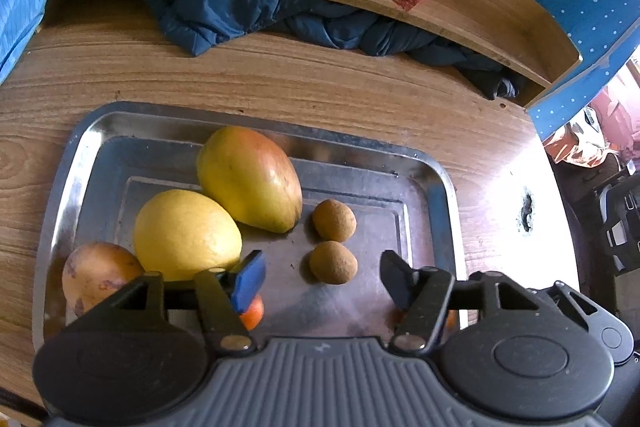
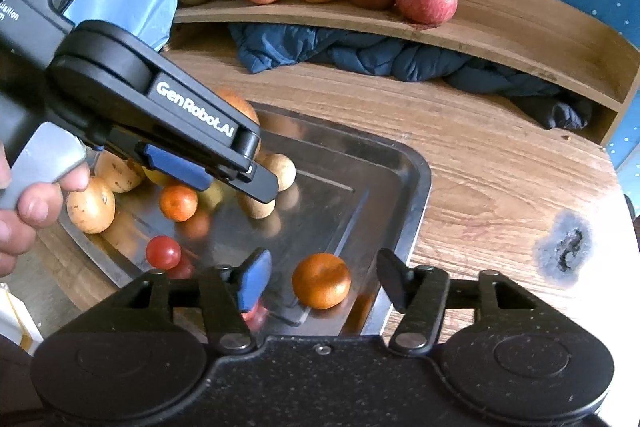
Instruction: Organize fruits
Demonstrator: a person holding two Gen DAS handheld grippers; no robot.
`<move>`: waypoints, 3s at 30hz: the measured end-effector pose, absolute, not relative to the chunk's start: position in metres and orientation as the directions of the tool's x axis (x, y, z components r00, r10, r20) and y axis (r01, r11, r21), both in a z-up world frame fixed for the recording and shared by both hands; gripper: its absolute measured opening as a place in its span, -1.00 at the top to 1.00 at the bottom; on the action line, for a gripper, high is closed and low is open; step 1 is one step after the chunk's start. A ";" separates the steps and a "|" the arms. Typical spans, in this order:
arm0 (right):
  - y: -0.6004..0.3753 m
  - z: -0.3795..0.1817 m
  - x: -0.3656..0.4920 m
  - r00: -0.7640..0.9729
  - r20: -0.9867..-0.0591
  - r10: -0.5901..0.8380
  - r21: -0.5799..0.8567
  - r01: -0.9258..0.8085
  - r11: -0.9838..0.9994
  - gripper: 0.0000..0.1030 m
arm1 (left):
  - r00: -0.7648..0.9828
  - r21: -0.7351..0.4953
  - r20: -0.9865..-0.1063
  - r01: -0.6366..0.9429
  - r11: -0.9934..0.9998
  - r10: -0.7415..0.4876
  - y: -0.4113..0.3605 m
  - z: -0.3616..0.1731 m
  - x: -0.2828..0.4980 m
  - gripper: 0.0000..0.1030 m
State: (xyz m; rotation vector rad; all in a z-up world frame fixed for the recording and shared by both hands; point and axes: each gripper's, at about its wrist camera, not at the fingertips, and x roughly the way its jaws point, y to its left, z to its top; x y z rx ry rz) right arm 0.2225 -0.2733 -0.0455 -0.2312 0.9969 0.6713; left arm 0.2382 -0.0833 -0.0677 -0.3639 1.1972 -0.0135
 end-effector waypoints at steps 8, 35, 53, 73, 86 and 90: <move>-0.275 -0.035 0.219 0.409 -0.827 0.386 0.095 -0.575 0.812 -0.71 | 0.391 -0.318 -0.887 -0.135 0.938 -0.245 -0.081 -0.054 0.233 -0.70; -0.279 0.005 0.183 0.562 -0.760 0.325 0.065 -0.433 0.899 -0.98 | 0.552 -0.241 -0.824 -0.134 0.961 -0.130 -0.051 -0.014 0.188 -0.96; -0.295 0.031 0.153 0.593 -0.702 0.393 0.082 -0.481 0.873 -0.99 | 0.640 -0.203 -0.767 -0.187 0.961 -0.037 -0.051 0.007 0.113 -0.97; -0.319 0.055 0.084 0.644 -0.632 0.432 0.082 -0.499 0.863 -0.99 | 0.694 -0.166 -0.718 -0.239 0.957 0.048 -0.059 0.025 0.026 -0.99; -0.324 0.058 0.042 0.640 -0.622 0.451 0.113 -0.496 0.861 -0.99 | 0.693 -0.134 -0.717 -0.248 0.959 0.079 -0.056 0.031 -0.019 -0.99; -0.323 0.060 0.037 0.640 -0.618 0.457 0.119 -0.498 0.859 -0.99 | 0.702 -0.128 -0.708 -0.241 0.962 0.082 -0.053 0.034 -0.024 -0.99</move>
